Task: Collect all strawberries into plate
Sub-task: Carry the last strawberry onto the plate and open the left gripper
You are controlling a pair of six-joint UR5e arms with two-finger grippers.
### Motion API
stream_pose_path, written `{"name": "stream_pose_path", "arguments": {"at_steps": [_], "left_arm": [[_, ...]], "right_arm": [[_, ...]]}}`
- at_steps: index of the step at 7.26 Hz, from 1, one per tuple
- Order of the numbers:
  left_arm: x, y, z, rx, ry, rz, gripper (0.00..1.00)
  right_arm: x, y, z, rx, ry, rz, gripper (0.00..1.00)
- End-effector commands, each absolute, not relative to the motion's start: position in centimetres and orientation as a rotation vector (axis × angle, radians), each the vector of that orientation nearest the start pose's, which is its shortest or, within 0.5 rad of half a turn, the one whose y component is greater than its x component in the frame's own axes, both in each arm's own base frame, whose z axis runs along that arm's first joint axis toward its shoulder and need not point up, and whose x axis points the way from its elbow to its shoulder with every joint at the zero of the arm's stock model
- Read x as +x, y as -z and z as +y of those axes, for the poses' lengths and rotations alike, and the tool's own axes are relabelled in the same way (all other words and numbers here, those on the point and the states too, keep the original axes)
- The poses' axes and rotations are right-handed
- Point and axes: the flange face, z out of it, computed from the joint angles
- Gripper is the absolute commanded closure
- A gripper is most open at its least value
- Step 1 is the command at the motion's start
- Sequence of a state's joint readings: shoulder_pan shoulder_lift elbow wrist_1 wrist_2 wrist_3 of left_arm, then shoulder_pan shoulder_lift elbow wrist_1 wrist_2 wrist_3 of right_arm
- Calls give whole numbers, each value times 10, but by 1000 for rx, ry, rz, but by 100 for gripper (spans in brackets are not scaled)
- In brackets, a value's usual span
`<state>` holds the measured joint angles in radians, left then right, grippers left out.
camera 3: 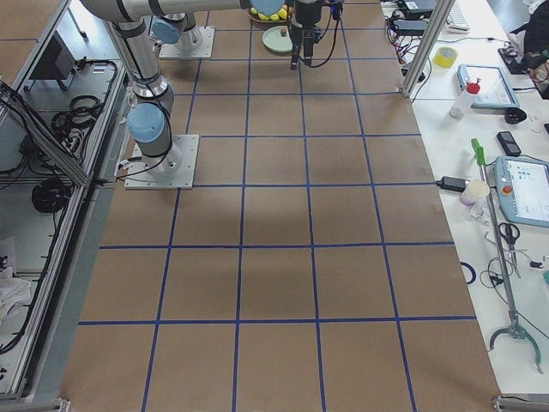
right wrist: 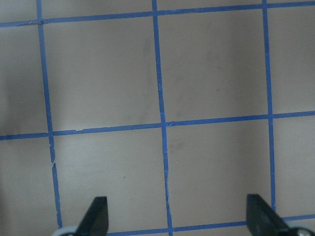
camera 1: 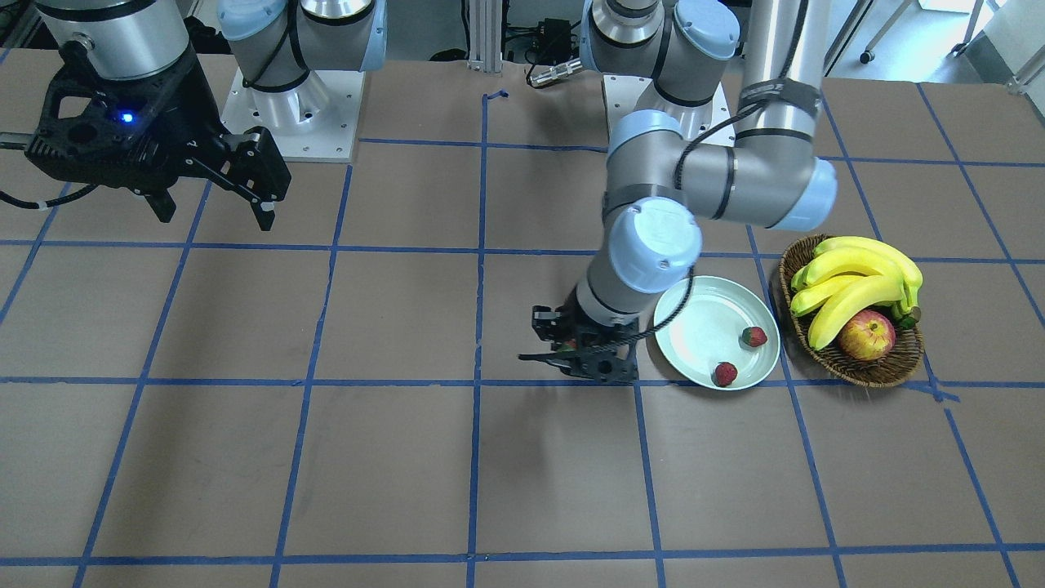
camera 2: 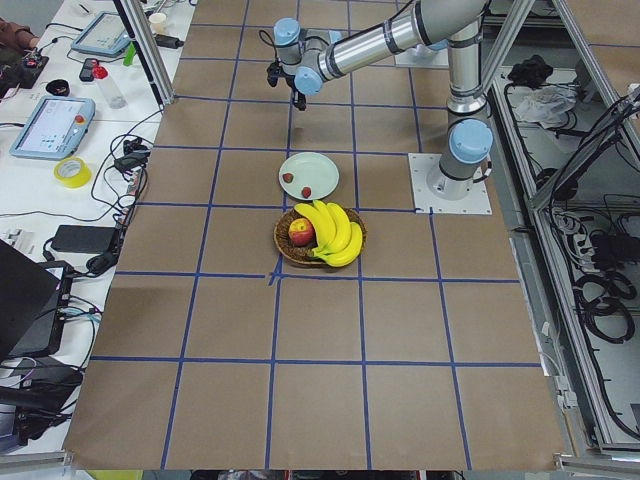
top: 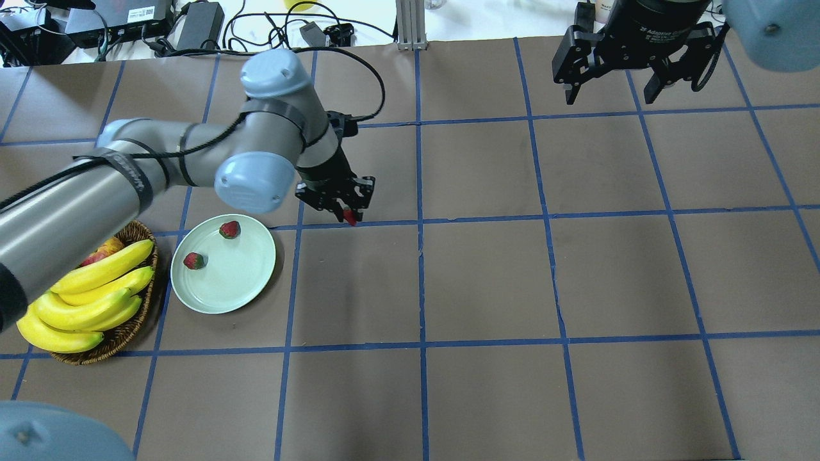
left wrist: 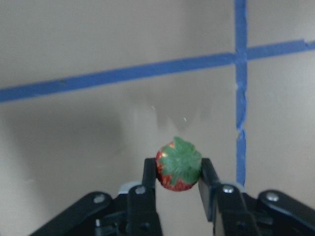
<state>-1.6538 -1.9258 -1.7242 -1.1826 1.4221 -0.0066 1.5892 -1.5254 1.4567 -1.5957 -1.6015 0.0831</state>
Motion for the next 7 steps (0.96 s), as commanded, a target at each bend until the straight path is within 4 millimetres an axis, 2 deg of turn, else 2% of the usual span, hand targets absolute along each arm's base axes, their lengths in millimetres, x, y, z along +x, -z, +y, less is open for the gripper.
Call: {"name": "stream_pose_path", "arguments": {"at_steps": [1, 2, 4, 5, 6, 7], "left_arm": [[-73, -277, -581, 108, -255, 3212, 100], [-54, -270, -576, 97, -322, 3178, 100], [-29, -250, -566, 46, -403, 3130, 100], [-30, -239, -558, 47, -444, 3128, 82], [-29, -239, -556, 32, -445, 3129, 1], [-28, -251, -561, -10, -392, 3126, 0]], "right_arm": [[141, -524, -516, 102, 153, 3162, 0], [141, -525, -516, 99, 155, 3162, 0], [141, -525, -516, 99, 158, 3162, 0], [141, -525, -516, 99, 155, 3162, 0], [141, -525, -516, 99, 158, 3162, 0], [141, -525, -516, 99, 155, 3162, 0]]}}
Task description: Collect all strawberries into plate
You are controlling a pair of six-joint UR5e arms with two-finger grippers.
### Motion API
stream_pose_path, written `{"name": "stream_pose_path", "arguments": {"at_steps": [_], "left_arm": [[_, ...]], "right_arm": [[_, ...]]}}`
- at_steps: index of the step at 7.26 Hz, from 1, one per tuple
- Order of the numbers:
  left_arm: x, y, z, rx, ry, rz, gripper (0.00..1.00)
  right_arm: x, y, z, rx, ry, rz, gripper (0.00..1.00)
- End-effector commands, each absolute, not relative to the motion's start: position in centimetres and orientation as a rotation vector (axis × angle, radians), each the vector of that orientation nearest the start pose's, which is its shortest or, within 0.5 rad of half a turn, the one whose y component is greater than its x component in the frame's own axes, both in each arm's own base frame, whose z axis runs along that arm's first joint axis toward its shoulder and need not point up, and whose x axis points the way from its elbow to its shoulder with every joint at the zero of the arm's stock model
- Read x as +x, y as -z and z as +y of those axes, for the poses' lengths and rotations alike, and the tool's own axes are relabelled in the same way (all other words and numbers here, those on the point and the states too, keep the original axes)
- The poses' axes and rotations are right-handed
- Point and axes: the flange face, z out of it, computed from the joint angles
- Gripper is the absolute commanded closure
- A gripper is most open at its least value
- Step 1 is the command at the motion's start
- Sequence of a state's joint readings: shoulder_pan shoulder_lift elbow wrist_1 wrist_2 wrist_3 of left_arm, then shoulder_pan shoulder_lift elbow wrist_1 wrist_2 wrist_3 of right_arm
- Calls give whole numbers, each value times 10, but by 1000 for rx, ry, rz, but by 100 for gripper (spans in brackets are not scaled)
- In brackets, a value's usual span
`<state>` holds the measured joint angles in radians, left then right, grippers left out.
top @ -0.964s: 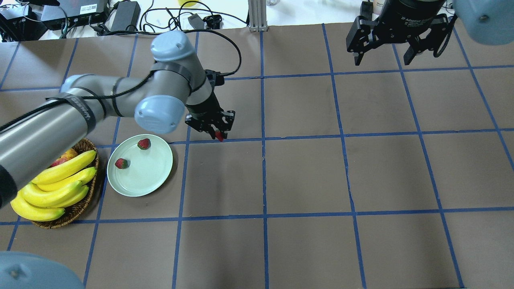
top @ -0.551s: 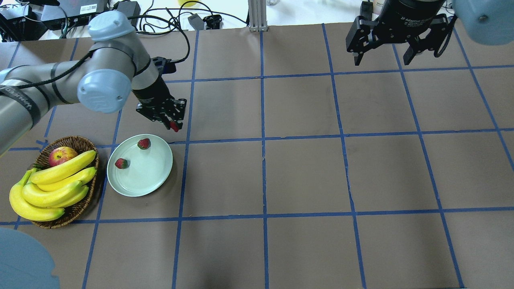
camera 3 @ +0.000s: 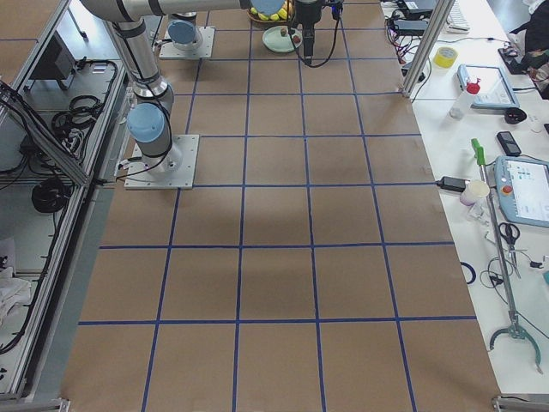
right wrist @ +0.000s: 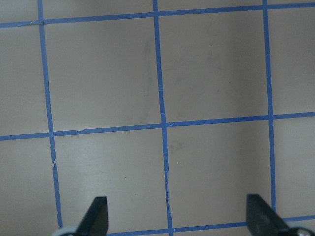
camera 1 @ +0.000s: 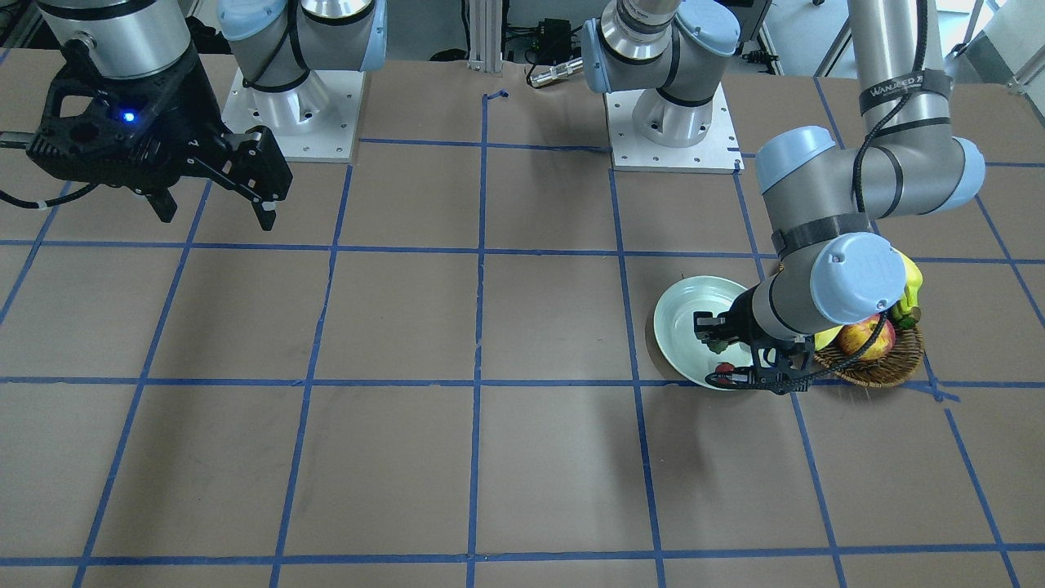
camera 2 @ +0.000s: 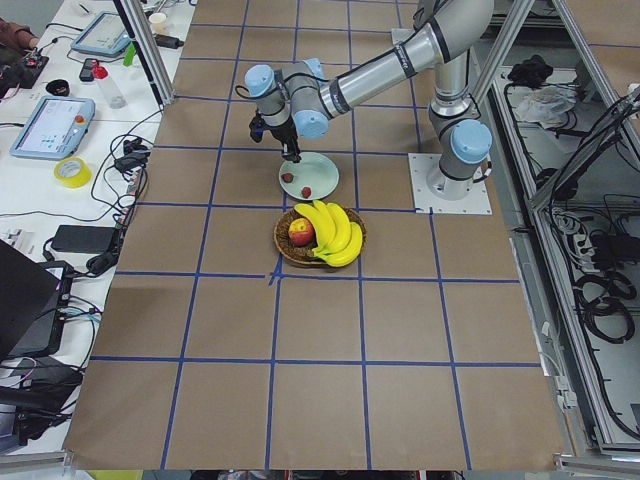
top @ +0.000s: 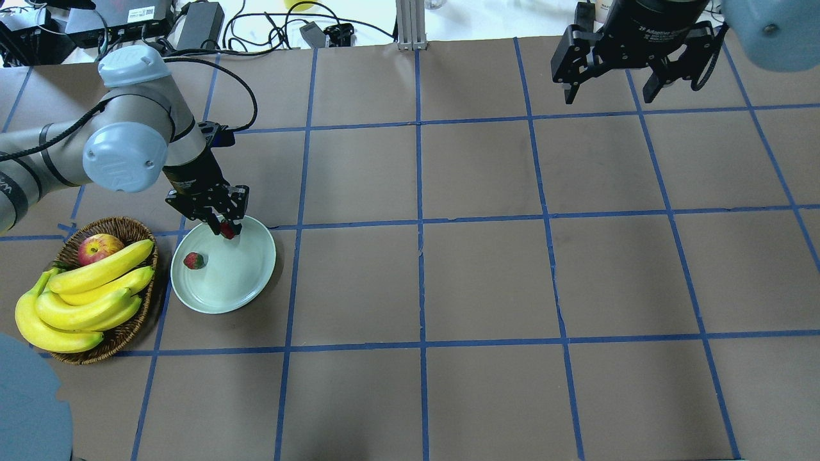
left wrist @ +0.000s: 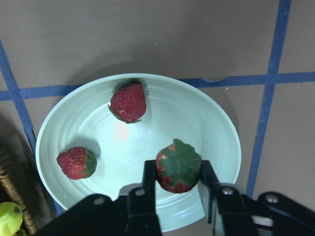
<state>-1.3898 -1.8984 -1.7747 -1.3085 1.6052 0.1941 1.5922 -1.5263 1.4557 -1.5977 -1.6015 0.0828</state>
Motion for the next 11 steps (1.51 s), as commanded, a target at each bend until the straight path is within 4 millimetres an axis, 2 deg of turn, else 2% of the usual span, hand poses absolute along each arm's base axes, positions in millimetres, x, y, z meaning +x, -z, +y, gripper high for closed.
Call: {"name": "stream_pose_path", "arguments": {"at_steps": [1, 2, 3, 5, 6, 7, 8, 9, 10, 11], "left_arm": [[-27, -269, -565, -31, -343, 3120, 0], [-28, -299, -572, -102, -256, 3113, 0], [-29, -342, -573, -139, -228, 3112, 0], [-32, -442, -587, -179, -39, 3110, 0], [-46, -477, -591, -178, 87, 3168, 0], [-52, -499, -581, -151, 133, 3150, 0], [-56, -511, -570, -134, 154, 3069, 0], [-74, -516, -564, -116, 179, 3111, 0], [-82, -522, -558, -99, 187, 3126, 0], [-82, -520, -549, -75, 159, 3121, 0]], "right_arm": [[141, -524, -516, 99, 150, 3162, 0], [141, -524, -516, 97, 153, 3162, 0], [141, -524, -516, 102, 150, 3162, 0], [140, -524, -517, 102, 150, 3162, 0], [139, -524, -517, 104, 148, 3163, 0], [140, -524, -517, 102, 150, 3162, 0], [140, -524, -517, 102, 148, 3163, 0], [140, -524, -517, 102, 148, 3163, 0], [140, -524, -517, 102, 148, 3163, 0], [140, -524, -517, 102, 150, 3162, 0]]}}
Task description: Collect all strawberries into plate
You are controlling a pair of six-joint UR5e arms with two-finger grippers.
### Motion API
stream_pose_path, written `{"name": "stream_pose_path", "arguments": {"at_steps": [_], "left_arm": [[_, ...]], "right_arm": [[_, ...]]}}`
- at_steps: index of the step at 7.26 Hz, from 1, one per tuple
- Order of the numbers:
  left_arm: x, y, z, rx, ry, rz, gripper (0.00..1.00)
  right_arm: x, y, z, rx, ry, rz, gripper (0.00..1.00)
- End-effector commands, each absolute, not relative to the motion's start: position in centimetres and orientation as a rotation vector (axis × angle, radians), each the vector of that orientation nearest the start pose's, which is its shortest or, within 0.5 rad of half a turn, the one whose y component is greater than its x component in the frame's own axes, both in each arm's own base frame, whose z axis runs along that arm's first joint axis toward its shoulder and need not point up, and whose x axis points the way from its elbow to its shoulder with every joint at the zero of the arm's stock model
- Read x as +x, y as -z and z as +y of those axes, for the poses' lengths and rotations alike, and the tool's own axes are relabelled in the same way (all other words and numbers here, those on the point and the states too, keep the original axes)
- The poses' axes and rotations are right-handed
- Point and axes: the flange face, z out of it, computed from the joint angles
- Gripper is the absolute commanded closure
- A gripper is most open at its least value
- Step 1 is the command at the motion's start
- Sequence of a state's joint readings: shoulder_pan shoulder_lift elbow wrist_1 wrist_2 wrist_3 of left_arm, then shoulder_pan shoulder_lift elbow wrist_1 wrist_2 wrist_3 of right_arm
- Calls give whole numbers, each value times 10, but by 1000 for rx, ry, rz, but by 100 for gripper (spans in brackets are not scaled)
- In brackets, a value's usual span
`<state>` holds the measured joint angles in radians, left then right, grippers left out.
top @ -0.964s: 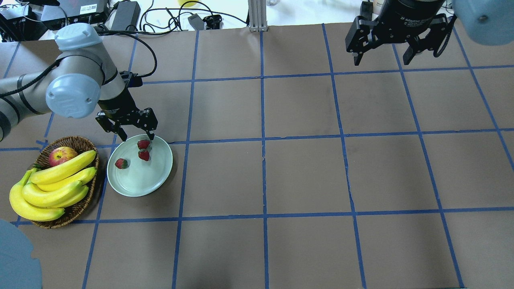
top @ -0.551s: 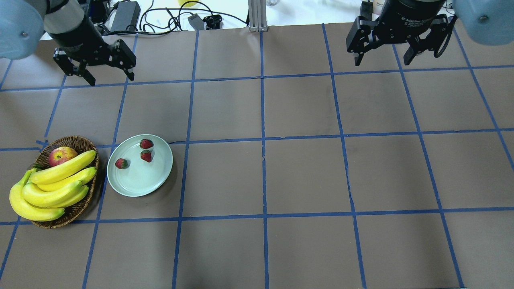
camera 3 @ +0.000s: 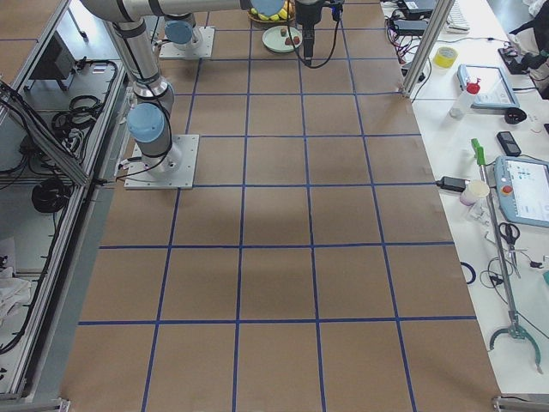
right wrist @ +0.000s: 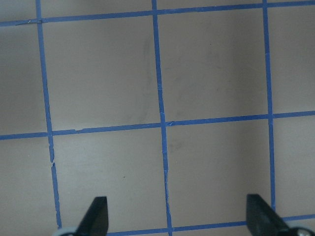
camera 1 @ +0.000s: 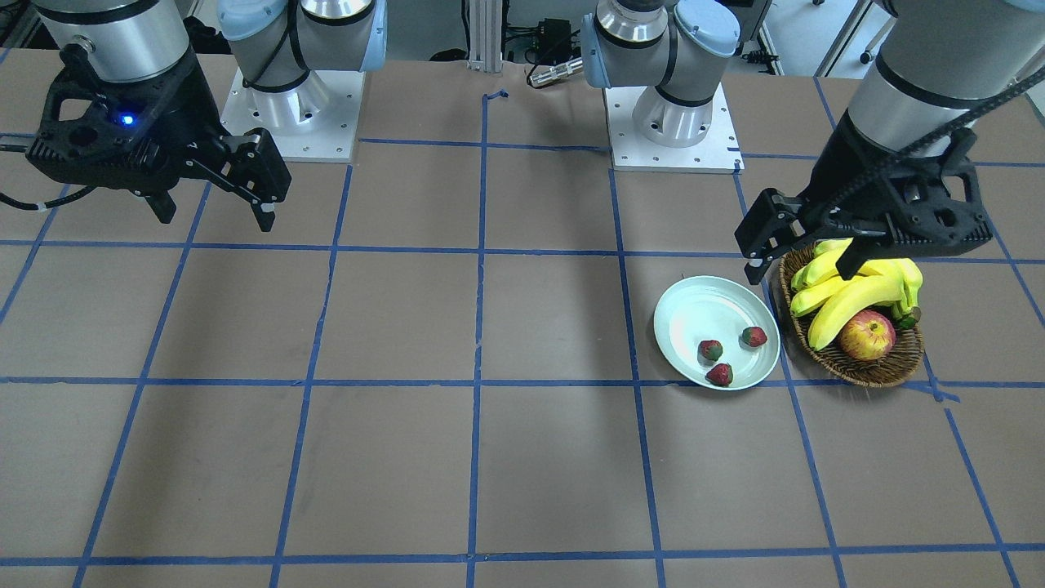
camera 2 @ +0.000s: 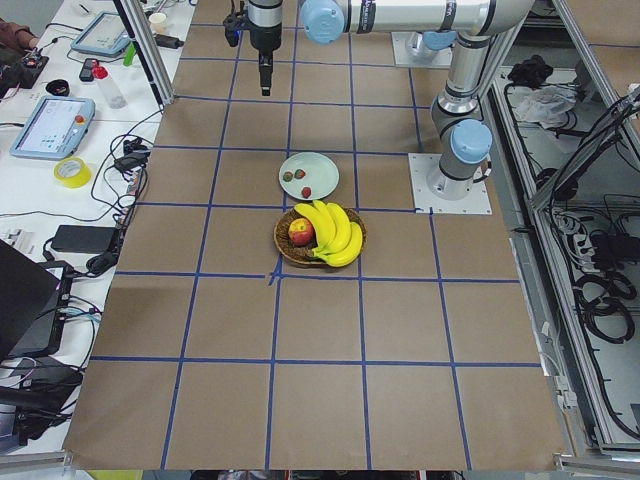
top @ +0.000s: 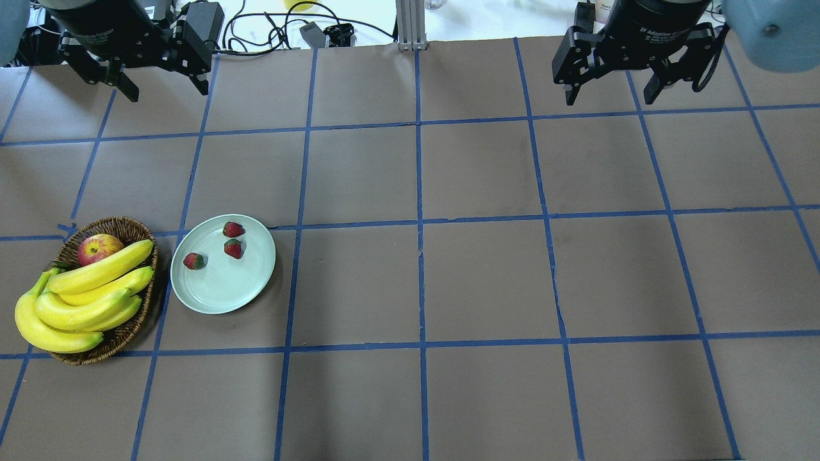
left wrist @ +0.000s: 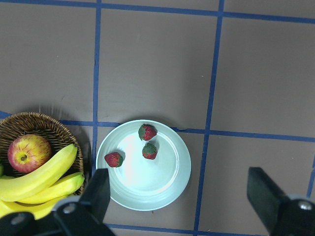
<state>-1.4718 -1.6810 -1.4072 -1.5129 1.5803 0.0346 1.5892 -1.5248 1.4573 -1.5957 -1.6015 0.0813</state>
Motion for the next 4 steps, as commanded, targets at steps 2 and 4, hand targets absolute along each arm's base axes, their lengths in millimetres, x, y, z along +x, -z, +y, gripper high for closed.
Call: {"name": "stream_pose_path", "arguments": {"at_steps": [2, 4], "left_arm": [[-86, -512, -536, -74, 125, 3133, 0], [-104, -498, -524, -34, 80, 3138, 0]], "right_arm": [[140, -524, -517, 102, 148, 3163, 0], [140, -524, -517, 102, 148, 3163, 0]]}}
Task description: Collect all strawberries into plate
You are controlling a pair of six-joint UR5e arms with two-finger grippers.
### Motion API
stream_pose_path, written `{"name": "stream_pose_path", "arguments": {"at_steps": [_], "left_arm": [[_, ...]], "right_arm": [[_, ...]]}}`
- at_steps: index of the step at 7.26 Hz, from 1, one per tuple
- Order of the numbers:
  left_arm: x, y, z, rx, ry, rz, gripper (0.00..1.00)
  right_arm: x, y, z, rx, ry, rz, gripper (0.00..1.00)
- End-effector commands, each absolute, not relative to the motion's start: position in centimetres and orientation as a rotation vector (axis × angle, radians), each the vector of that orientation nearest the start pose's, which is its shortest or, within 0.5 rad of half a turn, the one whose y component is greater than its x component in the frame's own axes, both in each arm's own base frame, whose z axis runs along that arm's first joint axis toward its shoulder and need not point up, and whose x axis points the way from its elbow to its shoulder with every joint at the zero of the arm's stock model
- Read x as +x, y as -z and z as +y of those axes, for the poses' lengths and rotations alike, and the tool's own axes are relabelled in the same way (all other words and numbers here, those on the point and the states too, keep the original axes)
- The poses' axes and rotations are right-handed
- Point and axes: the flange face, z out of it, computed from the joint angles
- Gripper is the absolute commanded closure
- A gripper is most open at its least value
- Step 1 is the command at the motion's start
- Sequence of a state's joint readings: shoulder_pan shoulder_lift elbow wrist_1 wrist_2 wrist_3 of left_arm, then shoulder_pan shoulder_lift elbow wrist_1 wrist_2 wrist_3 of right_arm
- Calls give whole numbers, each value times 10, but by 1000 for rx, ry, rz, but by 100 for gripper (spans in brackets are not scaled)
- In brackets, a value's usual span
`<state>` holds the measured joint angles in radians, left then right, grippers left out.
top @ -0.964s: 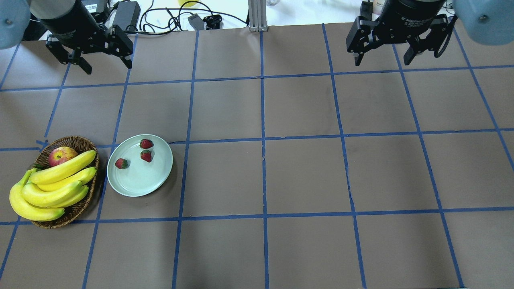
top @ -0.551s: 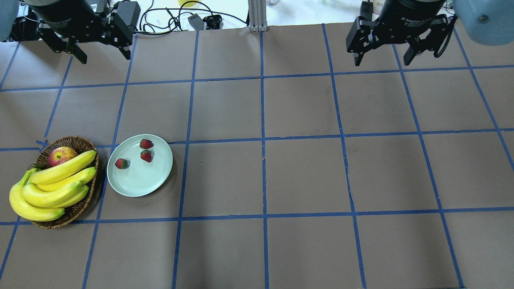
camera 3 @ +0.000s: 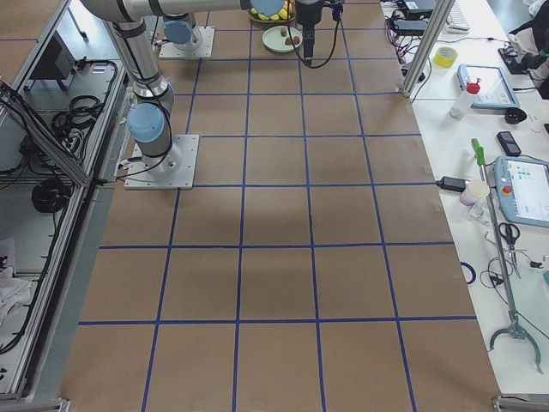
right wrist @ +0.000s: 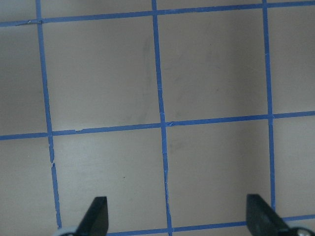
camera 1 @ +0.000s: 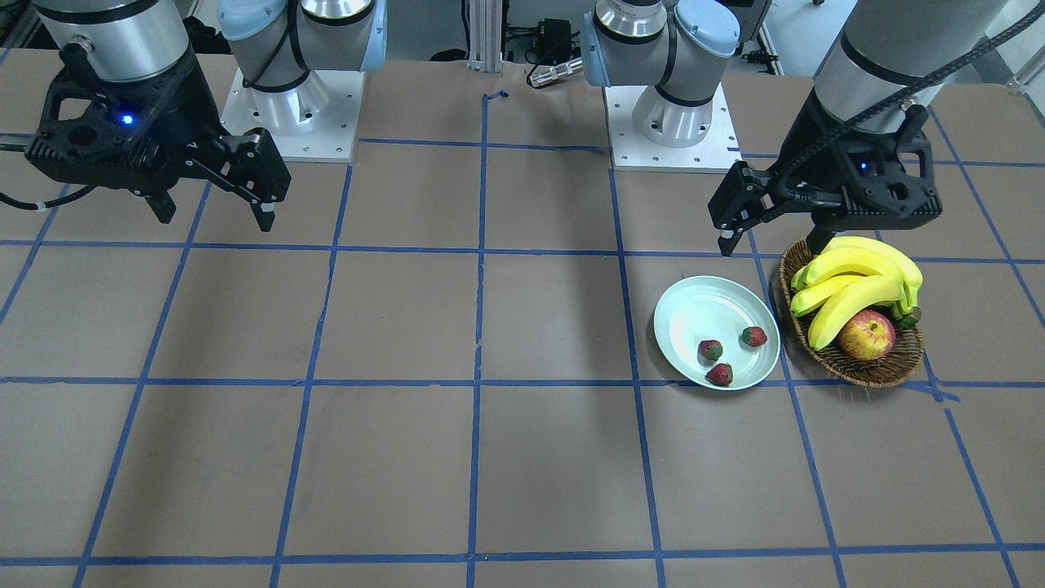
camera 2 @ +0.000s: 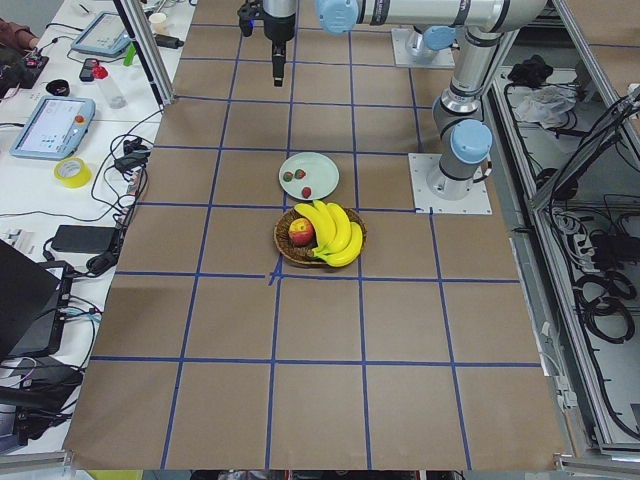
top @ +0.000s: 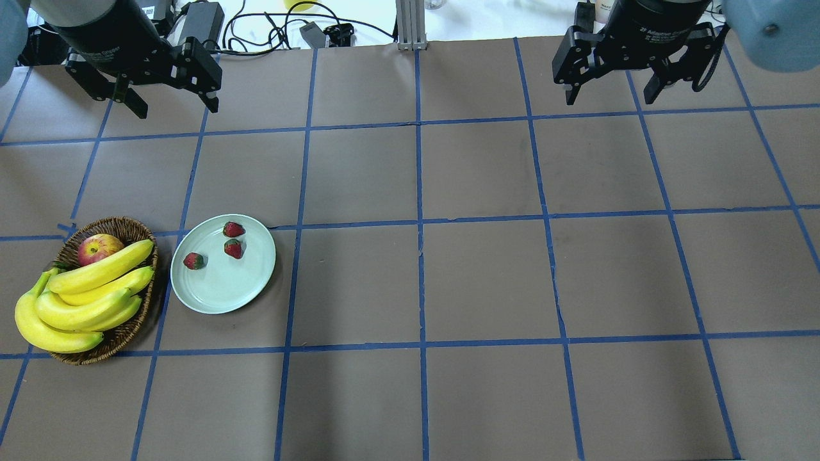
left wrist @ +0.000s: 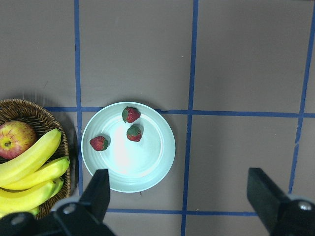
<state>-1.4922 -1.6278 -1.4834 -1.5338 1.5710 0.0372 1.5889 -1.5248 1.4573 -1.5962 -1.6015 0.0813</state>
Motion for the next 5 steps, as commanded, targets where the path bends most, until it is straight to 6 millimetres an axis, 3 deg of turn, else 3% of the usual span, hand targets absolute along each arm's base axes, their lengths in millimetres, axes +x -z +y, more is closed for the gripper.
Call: {"name": "stream_pose_path", "arguments": {"at_steps": [1, 5], "left_arm": [[-115, -498, -521, 0, 79, 3136, 0], [-116, -502, -510, 2, 36, 3131, 0]], "right_arm": [[139, -524, -517, 104, 150, 3161, 0], [141, -524, -517, 101, 150, 3158, 0]]}}
